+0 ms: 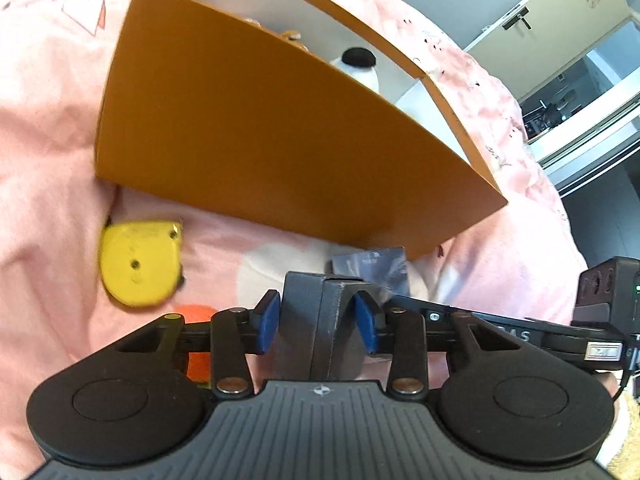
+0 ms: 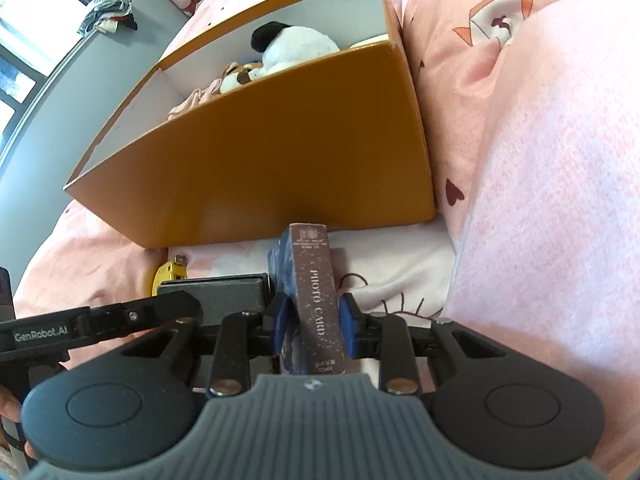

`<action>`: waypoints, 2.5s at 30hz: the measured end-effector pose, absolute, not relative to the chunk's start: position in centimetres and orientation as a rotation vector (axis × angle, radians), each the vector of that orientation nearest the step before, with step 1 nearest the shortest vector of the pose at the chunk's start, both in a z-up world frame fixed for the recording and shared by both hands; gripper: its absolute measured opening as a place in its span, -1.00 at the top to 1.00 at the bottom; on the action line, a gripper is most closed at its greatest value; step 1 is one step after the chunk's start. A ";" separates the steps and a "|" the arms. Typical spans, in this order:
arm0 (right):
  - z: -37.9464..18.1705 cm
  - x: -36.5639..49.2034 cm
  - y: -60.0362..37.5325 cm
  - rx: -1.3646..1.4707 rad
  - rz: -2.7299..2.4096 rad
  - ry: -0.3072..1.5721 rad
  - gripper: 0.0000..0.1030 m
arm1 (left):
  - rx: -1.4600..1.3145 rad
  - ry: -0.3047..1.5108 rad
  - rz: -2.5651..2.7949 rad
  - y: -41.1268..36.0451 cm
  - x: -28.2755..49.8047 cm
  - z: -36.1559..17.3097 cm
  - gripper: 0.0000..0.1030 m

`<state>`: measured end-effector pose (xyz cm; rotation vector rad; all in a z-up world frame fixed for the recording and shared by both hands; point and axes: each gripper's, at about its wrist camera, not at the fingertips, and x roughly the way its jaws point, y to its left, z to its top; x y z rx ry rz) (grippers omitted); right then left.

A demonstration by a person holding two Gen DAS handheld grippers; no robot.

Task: Organize objects
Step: 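Grasp the black case with the left gripper while the right grasps the photo card, then carry the black case over the orange box with the left gripper while the right carries the photo card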

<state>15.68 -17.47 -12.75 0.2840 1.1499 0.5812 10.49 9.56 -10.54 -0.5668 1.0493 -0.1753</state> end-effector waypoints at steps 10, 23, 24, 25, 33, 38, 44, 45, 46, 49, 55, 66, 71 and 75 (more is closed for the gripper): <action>-12.1 16.2 -16.3 0.274 0.584 1.148 0.49 | -0.563 1.043 -0.167 9.5 10.1 -9.7 0.20; -5.1 15.7 -18.4 0.343 0.641 1.012 0.54 | -0.527 0.931 -0.256 9.9 10.7 -1.5 0.22; -4.1 15.7 -18.7 0.351 0.646 0.988 0.54 | -0.520 0.915 -0.260 10.0 11.1 -0.7 0.22; -3.1 15.9 -19.1 0.360 0.649 0.960 0.54 | -0.509 0.895 -0.265 10.1 11.5 0.3 0.22; 3.0 19.4 -19.3 0.320 0.589 0.709 0.54 | -0.375 0.787 -0.245 9.4 17.0 5.6 0.22; 1.8 22.8 -18.2 0.327 0.536 0.704 0.54 | -0.324 0.893 -0.213 8.3 21.8 2.8 0.22; -0.7 24.6 -17.4 0.311 0.525 0.738 0.54 | -0.358 1.108 -0.257 8.2 25.3 -2.8 0.24; -1.0 24.8 -17.3 0.304 0.523 0.740 0.54 | -0.353 1.135 -0.256 8.3 25.7 -3.3 0.24; -1.3 25.1 -17.2 0.298 0.520 0.741 0.54 | -0.348 1.165 -0.258 8.4 26.2 -3.8 0.24; -2.0 25.9 -17.1 0.293 0.509 0.750 0.54 | -0.405 1.252 -0.288 8.9 27.4 -5.2 0.25; -3.0 26.8 -16.6 0.275 0.504 0.764 0.54 | -0.497 1.369 -0.334 8.9 28.7 -7.8 0.28; -3.2 26.6 -16.4 0.270 0.502 0.761 0.54 | -0.471 1.410 -0.459 9.7 29.8 -6.5 0.28; -3.1 26.5 -16.3 0.276 0.506 0.756 0.54 | -0.446 1.525 -0.461 9.8 31.5 -7.5 0.29; -3.2 26.5 -16.1 0.282 0.525 0.758 0.54 | -0.404 1.560 -0.448 9.2 31.8 -8.3 0.29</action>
